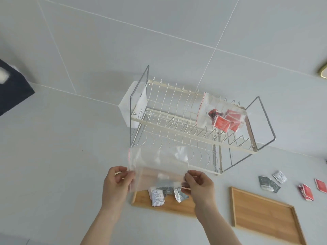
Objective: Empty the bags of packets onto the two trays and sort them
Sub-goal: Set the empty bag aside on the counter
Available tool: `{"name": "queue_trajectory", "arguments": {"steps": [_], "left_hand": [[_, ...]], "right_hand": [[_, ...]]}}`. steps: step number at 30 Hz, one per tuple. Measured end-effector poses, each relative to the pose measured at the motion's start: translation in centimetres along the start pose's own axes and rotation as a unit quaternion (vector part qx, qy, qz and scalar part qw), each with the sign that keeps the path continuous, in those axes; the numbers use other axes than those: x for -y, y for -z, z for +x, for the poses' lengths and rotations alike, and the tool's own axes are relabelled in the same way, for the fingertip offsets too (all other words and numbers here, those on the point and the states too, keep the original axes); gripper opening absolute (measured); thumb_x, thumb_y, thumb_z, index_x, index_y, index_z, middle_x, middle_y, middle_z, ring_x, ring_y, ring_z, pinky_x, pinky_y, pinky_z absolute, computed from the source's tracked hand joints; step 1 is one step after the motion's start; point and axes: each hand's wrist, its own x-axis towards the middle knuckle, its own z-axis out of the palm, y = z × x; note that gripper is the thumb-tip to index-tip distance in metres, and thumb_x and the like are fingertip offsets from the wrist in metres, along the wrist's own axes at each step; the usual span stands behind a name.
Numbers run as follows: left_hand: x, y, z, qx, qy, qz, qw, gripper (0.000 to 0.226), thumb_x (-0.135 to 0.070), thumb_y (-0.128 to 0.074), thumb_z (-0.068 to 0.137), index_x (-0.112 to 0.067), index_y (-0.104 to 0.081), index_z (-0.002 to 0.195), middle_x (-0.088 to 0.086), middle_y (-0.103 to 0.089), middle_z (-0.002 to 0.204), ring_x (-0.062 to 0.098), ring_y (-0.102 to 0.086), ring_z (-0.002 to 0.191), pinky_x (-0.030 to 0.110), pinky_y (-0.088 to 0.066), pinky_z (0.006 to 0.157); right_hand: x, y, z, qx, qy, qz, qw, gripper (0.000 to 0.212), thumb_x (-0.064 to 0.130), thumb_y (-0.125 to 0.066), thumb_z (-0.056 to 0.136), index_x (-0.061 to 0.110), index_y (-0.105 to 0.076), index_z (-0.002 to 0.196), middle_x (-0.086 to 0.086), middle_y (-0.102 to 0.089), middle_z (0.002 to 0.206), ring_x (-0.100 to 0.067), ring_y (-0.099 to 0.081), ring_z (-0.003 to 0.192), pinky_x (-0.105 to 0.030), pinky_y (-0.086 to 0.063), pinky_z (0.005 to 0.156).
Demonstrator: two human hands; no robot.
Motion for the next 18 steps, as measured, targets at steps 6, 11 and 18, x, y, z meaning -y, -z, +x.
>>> {"name": "queue_trajectory", "arguments": {"steps": [6,11,18], "left_hand": [[1.6,3.9,1.3,-0.095,0.008,0.025,0.995,0.015,-0.018,-0.072,0.090,-0.013,-0.059,0.087,0.011,-0.070,0.087,0.033,-0.071,0.075,0.045,-0.058,0.078],[2.5,7.3,1.9,-0.148,0.016,0.087,0.985,0.015,-0.017,-0.066,0.091,-0.030,-0.060,0.092,-0.006,-0.072,0.098,0.028,-0.072,0.086,0.047,-0.058,0.082],[3.0,11.0,2.4,-0.191,-0.003,0.158,0.969,0.032,-0.005,-0.055,0.094,-0.024,-0.055,0.120,-0.002,-0.064,0.127,0.025,-0.060,0.121,0.040,-0.048,0.094]], "right_hand": [[-1.6,-4.7,-0.4,0.045,-0.003,-0.122,0.992,0.010,0.010,-0.069,0.089,0.018,-0.069,0.097,-0.009,-0.074,0.091,-0.025,-0.074,0.068,-0.037,-0.062,0.060],[-2.0,-8.9,-1.2,0.128,0.009,-0.212,0.969,0.016,0.007,-0.065,0.092,0.023,-0.068,0.092,-0.005,-0.074,0.092,-0.022,-0.073,0.071,-0.032,-0.059,0.061],[-1.5,-14.9,-1.1,0.219,0.067,-0.315,0.921,0.039,0.019,-0.066,0.090,0.017,-0.065,0.130,0.005,-0.071,0.117,-0.023,-0.070,0.103,-0.048,-0.056,0.097]]}}
